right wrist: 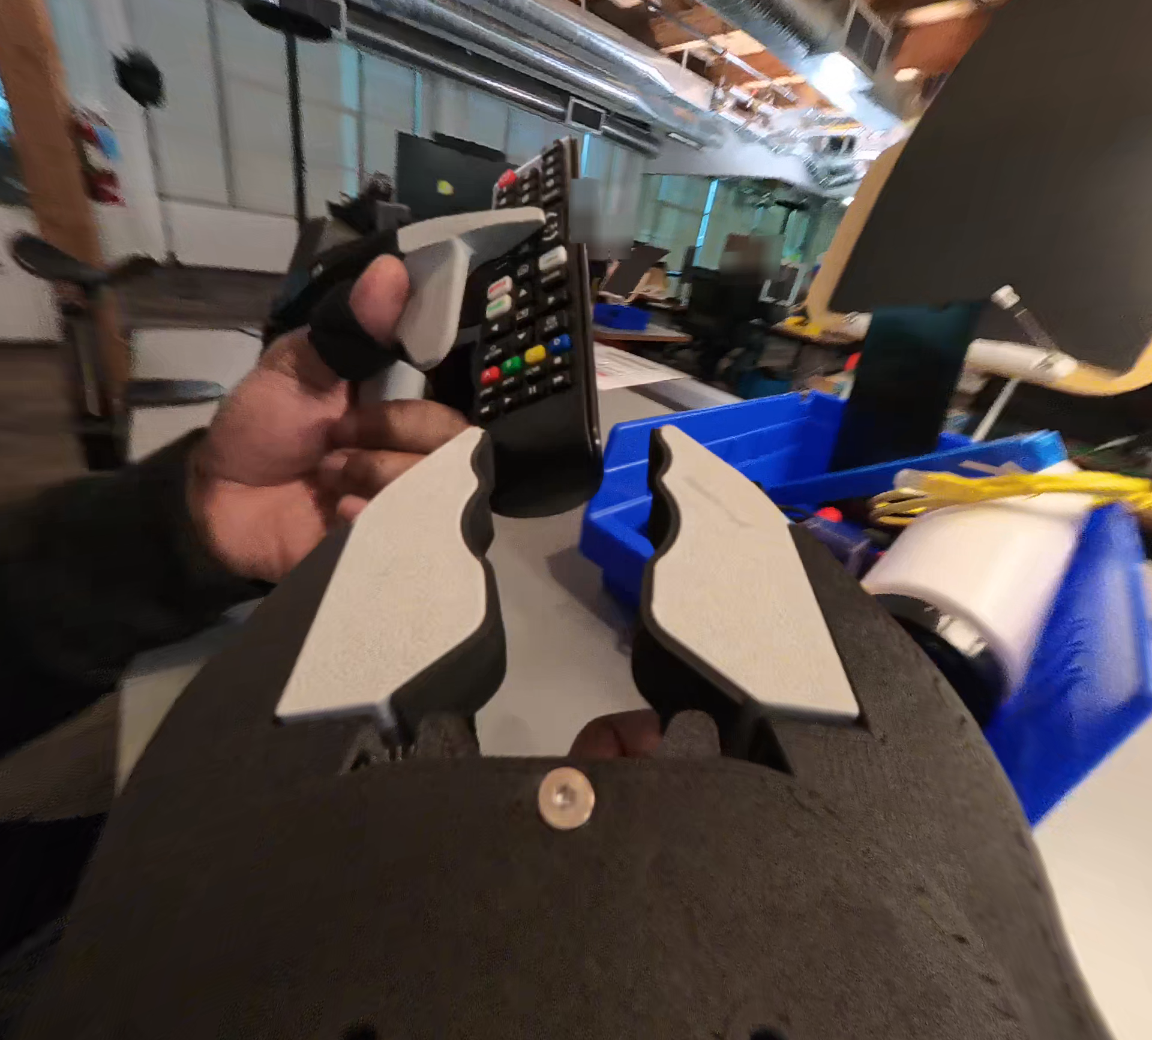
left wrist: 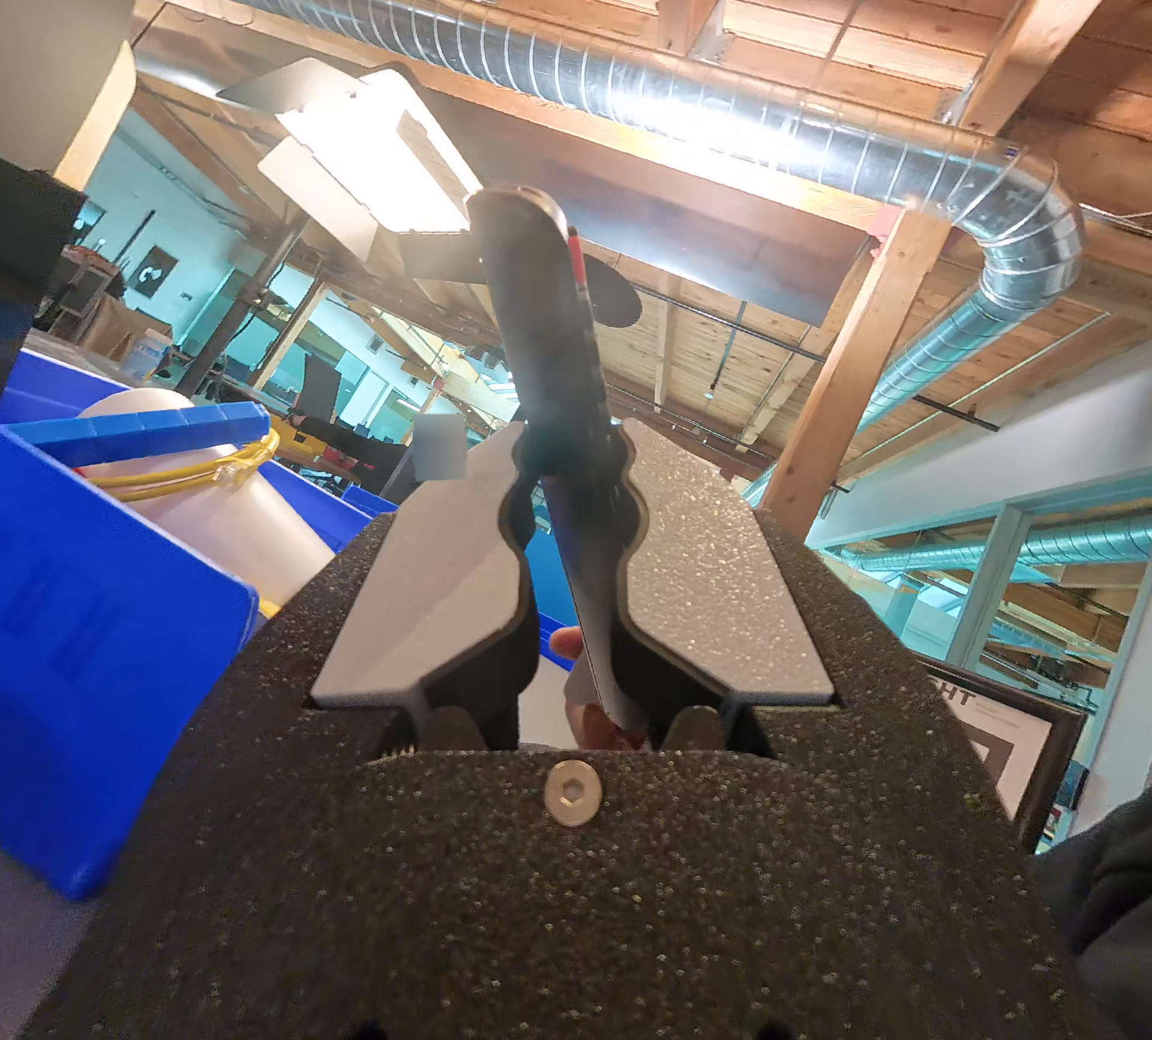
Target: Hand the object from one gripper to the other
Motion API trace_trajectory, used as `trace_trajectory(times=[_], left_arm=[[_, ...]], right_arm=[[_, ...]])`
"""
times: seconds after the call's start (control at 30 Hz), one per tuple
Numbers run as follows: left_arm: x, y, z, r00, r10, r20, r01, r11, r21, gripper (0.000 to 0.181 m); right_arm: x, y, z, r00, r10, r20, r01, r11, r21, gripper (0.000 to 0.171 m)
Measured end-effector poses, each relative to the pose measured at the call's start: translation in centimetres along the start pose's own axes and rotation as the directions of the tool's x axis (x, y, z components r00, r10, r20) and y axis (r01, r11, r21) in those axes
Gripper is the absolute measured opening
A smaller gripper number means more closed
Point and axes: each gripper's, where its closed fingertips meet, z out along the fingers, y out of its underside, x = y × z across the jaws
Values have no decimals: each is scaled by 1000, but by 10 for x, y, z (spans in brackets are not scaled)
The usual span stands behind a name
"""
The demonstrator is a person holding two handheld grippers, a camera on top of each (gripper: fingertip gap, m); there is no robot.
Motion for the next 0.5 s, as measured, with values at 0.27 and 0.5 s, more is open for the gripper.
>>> trace_trajectory(times=[0.27,0.5], left_arm=[[-1,-4,-2,999,-38,-9,38,999,37,24],[10,17,6,997,-49,-64,45,997,-63,23]], right_arm=[[-15,0,4,892,-430,-141,424,903,-69,66],[-11,4,6,823,-534,-195,516,845,-136,66]])
